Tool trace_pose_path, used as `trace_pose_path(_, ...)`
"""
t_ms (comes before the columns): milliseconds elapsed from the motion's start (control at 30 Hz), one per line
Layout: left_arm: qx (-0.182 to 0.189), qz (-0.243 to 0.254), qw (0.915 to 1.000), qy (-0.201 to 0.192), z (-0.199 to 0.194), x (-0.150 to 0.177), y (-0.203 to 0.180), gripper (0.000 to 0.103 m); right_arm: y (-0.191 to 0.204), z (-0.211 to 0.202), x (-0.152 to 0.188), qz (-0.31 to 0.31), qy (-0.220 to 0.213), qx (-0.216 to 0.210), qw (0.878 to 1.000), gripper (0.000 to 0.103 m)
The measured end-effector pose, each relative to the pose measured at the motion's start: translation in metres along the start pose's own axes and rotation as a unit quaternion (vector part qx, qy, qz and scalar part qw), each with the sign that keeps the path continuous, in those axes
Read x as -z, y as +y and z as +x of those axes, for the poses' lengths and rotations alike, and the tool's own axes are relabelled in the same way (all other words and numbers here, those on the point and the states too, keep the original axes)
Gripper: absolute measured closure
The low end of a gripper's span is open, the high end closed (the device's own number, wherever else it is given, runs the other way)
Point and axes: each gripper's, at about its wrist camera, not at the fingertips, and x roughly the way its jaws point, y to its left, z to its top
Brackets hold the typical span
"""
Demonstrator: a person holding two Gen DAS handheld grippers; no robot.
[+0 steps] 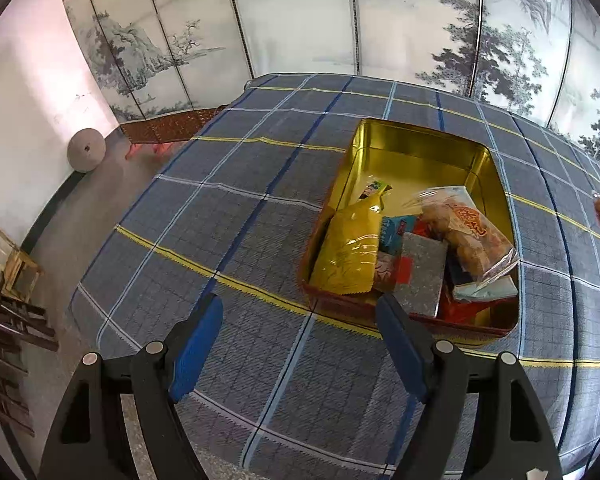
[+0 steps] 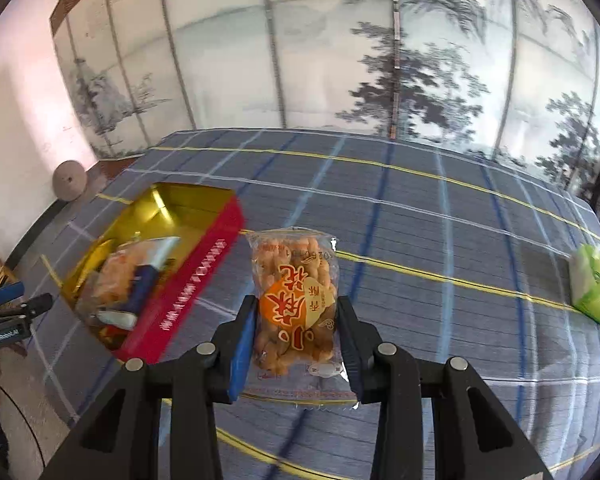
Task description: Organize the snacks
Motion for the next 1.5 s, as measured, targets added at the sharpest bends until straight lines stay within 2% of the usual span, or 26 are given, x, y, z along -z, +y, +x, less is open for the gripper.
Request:
trace_pose_path(233,-0.002,-0.012,0.9999,0.003,0.000,0.004,0.014,0.027,0.047,0.021,-0.007,-0.031,0.016,-0.023,0.999,0.064)
trace_pose_path(767,-0.013,-0.048,0.9987,0.009,0.002,0.011,0.057,0.026,0.120,0.050,-0.011,-0.094,0.056,-0.036,0.993,0.064)
trace_pose_path(1100,-0.012,-0.057,0.9982,0.013,0.006,0.013,0.066,0.026,0.137,0.066,-0.017,-0.067,0.068,-0.058,0.994,0.064)
trace_pose_path(1500,-0.011,-0.053,0.9984,0.016,0.008,0.013,0.063,0.026,0.150,0.075,-0.011,-0.067,0.064,-0.054,0.994,0.063)
